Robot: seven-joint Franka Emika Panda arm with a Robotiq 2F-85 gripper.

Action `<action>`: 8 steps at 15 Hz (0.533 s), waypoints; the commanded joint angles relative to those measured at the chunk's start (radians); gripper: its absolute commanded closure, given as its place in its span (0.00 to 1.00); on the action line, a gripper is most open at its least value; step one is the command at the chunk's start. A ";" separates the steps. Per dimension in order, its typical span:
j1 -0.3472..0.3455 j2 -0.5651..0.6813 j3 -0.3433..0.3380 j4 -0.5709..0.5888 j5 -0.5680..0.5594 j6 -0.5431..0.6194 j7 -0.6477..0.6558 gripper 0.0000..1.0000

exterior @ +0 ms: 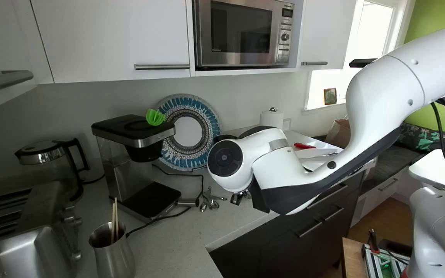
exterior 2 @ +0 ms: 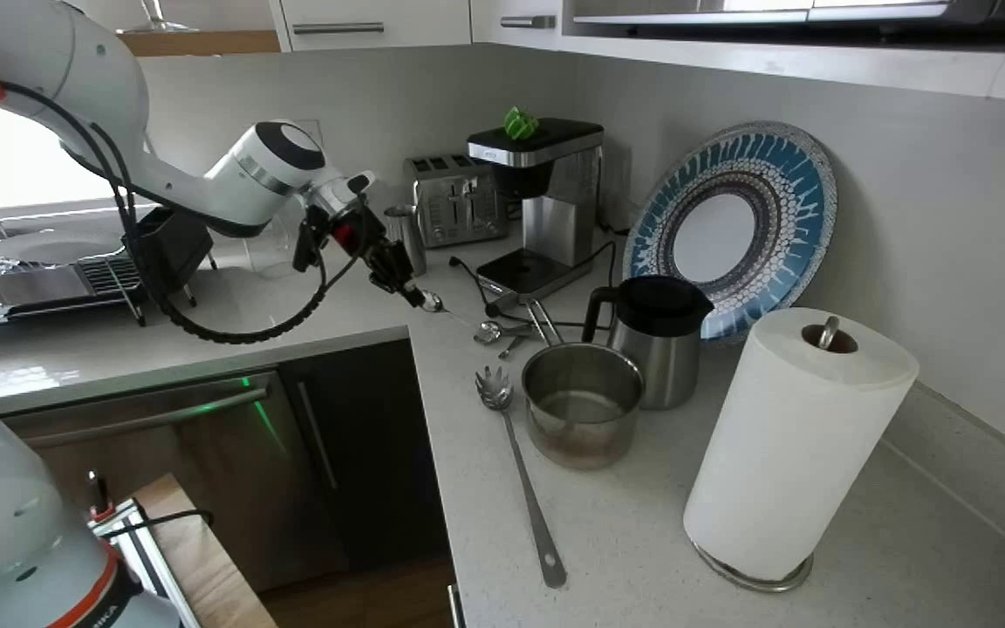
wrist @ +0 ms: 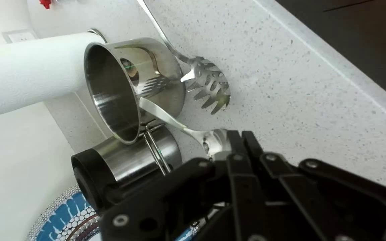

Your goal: Pick up one silver spoon and put it in the silver pot

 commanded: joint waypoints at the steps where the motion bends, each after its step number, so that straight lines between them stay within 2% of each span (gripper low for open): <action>1: -0.016 0.021 0.022 0.019 0.004 -0.015 0.007 0.99; 3: -0.035 -0.012 0.006 -0.014 -0.054 0.011 -0.022 0.99; 4: -0.051 -0.045 -0.011 -0.055 -0.096 0.064 -0.063 0.99; 8: -0.104 -0.083 -0.048 -0.099 -0.193 0.046 -0.075 0.99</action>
